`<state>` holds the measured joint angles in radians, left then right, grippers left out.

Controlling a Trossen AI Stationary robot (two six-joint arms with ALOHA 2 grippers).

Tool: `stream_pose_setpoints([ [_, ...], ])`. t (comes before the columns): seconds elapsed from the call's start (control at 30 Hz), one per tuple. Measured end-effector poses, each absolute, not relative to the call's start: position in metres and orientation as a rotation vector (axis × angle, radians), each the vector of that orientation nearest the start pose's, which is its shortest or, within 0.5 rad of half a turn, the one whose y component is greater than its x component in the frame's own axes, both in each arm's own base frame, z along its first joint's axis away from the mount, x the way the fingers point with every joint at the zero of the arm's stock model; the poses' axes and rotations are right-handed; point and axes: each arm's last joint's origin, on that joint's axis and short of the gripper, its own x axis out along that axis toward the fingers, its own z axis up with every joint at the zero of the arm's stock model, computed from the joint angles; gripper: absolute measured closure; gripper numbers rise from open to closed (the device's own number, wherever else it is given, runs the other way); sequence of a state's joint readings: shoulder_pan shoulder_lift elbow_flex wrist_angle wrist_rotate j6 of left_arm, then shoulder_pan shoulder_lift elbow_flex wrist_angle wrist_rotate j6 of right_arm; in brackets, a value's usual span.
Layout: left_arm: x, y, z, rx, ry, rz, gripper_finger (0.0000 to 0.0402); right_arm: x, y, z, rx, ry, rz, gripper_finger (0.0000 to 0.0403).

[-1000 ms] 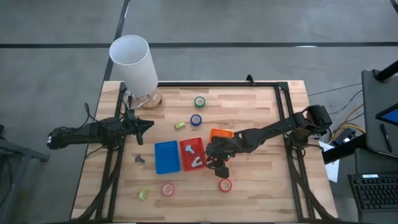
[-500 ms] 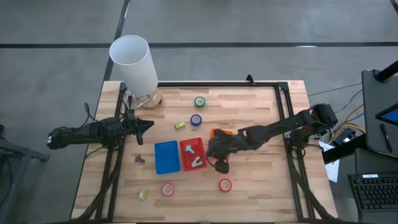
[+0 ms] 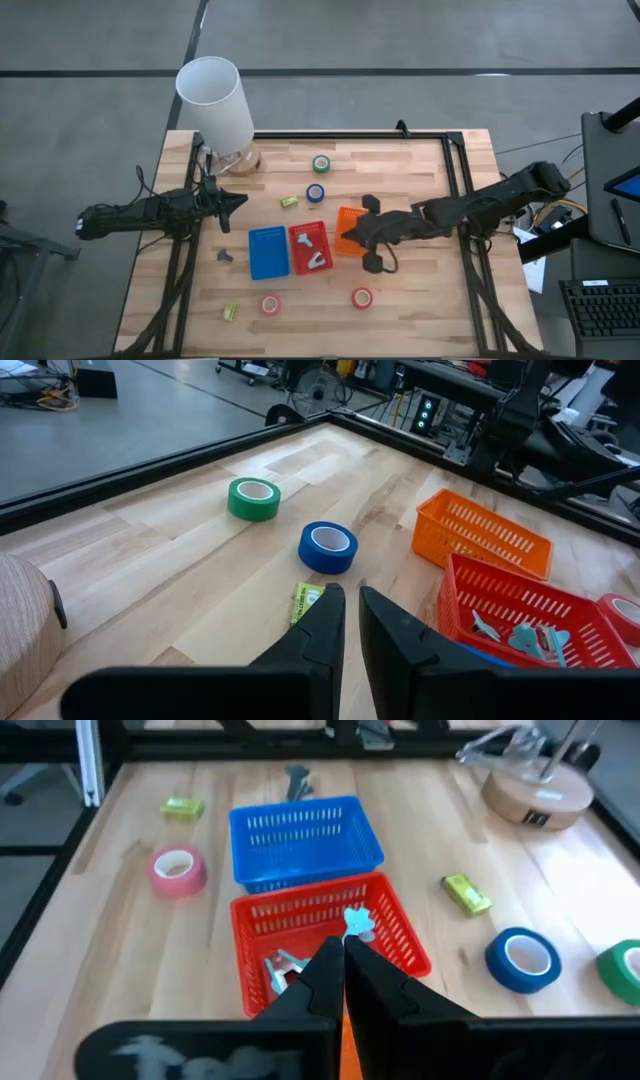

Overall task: Pick and place Stapler, Stapler remover, tape
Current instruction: Put the black staple remover into the red bin

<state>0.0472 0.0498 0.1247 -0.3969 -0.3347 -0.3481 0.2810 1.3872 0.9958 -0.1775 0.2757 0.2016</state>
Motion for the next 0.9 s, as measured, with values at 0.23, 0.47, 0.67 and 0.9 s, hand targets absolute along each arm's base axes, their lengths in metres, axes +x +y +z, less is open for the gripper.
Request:
stream_pose_setpoints([
  [0.23,0.086,0.014,0.165,-0.294,0.251,0.430,0.0364,0.270,0.076,0.277,0.026,0.480,-0.054,0.0394],
  [0.47,0.086,0.014,0.165,-0.294,0.251,0.430,0.0364,0.235,0.085,0.279,-0.091,0.379,-0.091,0.0394],
  [0.67,0.086,0.014,0.165,-0.294,0.251,0.430,0.0364,0.204,0.082,0.270,-0.034,0.330,-0.053,0.0394],
  [0.9,0.086,0.014,0.165,-0.295,0.251,0.430,0.0364,0.173,0.074,0.256,-0.003,0.225,-0.012,0.0394],
])
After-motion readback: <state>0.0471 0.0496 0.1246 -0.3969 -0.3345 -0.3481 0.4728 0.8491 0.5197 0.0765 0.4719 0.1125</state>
